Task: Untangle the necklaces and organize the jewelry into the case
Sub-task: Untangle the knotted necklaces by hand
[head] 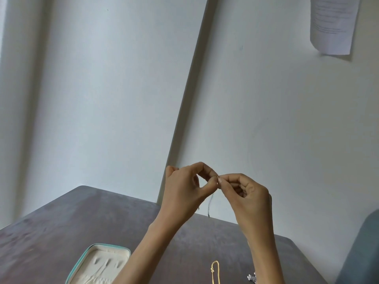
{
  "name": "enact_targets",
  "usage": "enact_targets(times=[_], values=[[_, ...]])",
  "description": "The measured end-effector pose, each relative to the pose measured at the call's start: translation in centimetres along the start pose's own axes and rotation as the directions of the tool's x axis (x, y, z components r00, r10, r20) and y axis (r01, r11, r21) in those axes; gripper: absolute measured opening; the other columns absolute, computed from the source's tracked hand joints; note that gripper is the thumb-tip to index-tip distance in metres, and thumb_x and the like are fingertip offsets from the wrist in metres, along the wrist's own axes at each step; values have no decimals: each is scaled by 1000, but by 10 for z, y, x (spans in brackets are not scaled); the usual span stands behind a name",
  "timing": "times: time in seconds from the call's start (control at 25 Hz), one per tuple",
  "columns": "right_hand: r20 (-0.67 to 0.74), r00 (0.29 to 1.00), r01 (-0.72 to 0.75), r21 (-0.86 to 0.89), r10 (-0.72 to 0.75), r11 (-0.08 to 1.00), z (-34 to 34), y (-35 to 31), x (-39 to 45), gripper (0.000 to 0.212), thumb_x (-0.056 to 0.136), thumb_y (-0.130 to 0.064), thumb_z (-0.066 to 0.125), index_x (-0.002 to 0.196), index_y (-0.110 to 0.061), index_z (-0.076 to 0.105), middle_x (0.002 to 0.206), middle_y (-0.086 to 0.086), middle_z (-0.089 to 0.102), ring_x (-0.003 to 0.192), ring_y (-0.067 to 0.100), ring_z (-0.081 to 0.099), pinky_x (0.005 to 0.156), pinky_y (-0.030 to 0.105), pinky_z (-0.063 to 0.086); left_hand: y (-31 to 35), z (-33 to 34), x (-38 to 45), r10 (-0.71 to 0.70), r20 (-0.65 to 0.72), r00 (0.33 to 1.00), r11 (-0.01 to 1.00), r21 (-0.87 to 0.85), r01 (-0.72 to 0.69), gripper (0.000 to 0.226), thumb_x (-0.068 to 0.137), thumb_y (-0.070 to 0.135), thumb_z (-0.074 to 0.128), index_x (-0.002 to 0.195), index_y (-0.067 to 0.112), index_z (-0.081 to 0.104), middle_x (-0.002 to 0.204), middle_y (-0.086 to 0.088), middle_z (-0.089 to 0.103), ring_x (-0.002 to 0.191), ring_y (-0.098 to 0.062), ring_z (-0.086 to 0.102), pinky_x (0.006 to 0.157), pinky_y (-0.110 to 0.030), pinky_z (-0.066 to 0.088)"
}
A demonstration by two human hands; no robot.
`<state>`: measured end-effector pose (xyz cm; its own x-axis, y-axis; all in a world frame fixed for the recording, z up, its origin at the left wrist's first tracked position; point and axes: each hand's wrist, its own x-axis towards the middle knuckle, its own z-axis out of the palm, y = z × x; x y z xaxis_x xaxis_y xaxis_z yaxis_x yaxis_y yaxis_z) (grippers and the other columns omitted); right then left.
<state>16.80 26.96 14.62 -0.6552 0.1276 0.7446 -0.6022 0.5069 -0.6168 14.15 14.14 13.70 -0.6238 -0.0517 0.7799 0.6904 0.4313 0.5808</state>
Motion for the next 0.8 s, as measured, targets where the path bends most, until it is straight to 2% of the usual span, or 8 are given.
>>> enact_targets(times=[0.08,0.16,0.24,0.32,0.44,0.6,0.72,0.8], values=[[-46,999,6,-15,-7,1000,1,2,0,19,80,-18,71,68,-33,66,68,-18,69,65,0,63,60,8,46,-2,-1,1,-21,45,999,996,-89,25,14,72,49,55,68,38,64,81,31,65,68,-2,55,91,-22,29],[-71,997,22,-20,-23,1000,3,2,0,21,79,-18,72,68,-34,65,69,-19,68,66,1,63,60,9,46,-5,-5,2,-41,101,994,975,-214,62,11,74,46,64,72,36,69,77,26,68,67,1,53,88,-29,39],[-70,996,53,-10,-54,999,4,2,0,21,80,-17,71,69,-34,65,70,-20,68,69,3,63,61,9,46,-3,-8,3,-62,134,989,935,-338,104,7,78,32,74,72,28,72,73,19,69,68,2,52,77,-19,43],[-79,993,86,7,-85,996,4,2,0,19,80,-15,71,72,-32,66,72,-20,68,72,6,63,62,11,46,-1,-10,4,-79,139,987,885,-445,133,7,79,20,73,72,20,74,71,12,69,66,0,52,68,-13,43],[-25,998,65,79,-64,995,3,1,1,13,82,-16,69,78,-28,70,77,-17,70,75,7,63,64,15,49,0,-10,3,-132,160,978,800,-565,201,8,82,13,69,75,12,74,72,4,70,66,-5,55,66,-15,45],[128,989,-92,194,68,977,1,-2,0,13,82,-18,68,79,-29,73,73,-9,71,69,4,63,64,20,52,-2,-11,3,-115,189,975,833,-517,198,9,82,17,70,75,19,75,76,6,72,70,-8,55,70,-18,46],[104,990,-106,150,91,983,-2,-1,0,13,80,-17,70,71,-26,72,67,-8,70,63,4,62,61,19,50,-3,-12,3,-87,171,981,901,-408,151,9,81,19,71,73,22,75,72,11,71,64,-2,53,68,-17,46],[84,989,-131,156,119,979,-4,0,1,16,81,-15,68,69,-24,71,68,-5,71,64,10,64,62,23,51,-4,-11,3,-62,157,986,932,-344,114,9,80,26,73,72,27,75,71,15,70,65,1,53,75,-22,46]])
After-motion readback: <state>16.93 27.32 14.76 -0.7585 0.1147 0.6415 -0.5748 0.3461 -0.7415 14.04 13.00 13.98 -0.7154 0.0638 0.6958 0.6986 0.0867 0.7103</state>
